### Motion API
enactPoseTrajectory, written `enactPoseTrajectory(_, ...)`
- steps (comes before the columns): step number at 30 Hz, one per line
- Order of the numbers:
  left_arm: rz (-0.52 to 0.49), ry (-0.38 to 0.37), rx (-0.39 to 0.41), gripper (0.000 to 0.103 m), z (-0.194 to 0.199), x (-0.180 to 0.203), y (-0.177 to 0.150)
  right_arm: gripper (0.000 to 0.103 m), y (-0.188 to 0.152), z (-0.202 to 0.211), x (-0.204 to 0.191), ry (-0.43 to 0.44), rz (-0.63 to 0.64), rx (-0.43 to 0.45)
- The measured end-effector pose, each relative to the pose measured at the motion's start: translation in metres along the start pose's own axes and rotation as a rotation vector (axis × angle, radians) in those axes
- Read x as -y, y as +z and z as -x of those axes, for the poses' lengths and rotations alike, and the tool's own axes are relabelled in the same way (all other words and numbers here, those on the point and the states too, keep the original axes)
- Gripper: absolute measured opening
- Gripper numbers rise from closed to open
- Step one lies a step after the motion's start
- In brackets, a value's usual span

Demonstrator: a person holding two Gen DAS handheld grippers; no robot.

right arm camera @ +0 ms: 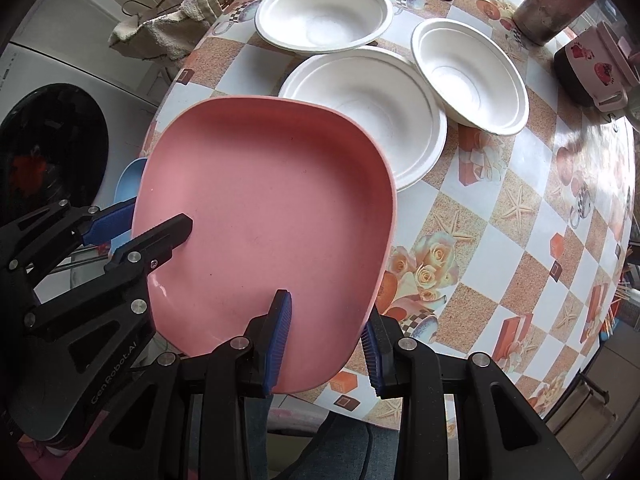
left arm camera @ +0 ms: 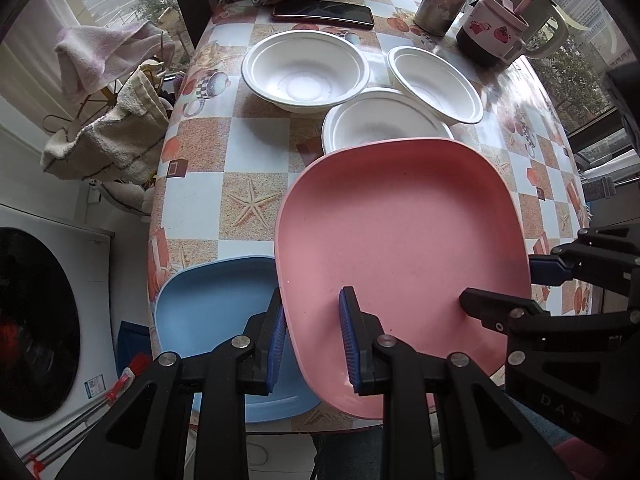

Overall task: Organize plates and bowls
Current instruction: 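Lift the pink plate with both grippers and carry it toward the blue plate, then lower the pink plate onto the blue plate and open both grippers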

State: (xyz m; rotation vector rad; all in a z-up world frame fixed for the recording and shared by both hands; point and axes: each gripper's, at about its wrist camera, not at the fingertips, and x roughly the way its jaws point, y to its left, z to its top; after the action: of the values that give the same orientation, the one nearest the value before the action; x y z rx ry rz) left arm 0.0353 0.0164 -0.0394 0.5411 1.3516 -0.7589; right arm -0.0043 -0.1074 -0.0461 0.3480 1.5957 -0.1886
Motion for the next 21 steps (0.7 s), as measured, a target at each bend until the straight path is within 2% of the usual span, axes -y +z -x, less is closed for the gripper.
enactPoseTrajectory(8, 0.056, 0.044, -0.03, 0.027, 0.0, -0.036, -0.018, 0.037, 0.008, -0.015, -0.033, 0.052, 0.042, -0.037)
enactPoseTrajectory(15, 0.097, 0.099, -0.078, 0.027, -0.004, -0.071, -0.035, 0.037, 0.016, -0.034, -0.067, 0.142, 0.067, -0.071)
enactPoseTrajectory(21, 0.091, 0.121, -0.121, 0.027, -0.013, -0.083, -0.045, 0.037, 0.016, -0.047, -0.082, 0.177, 0.071, -0.095)
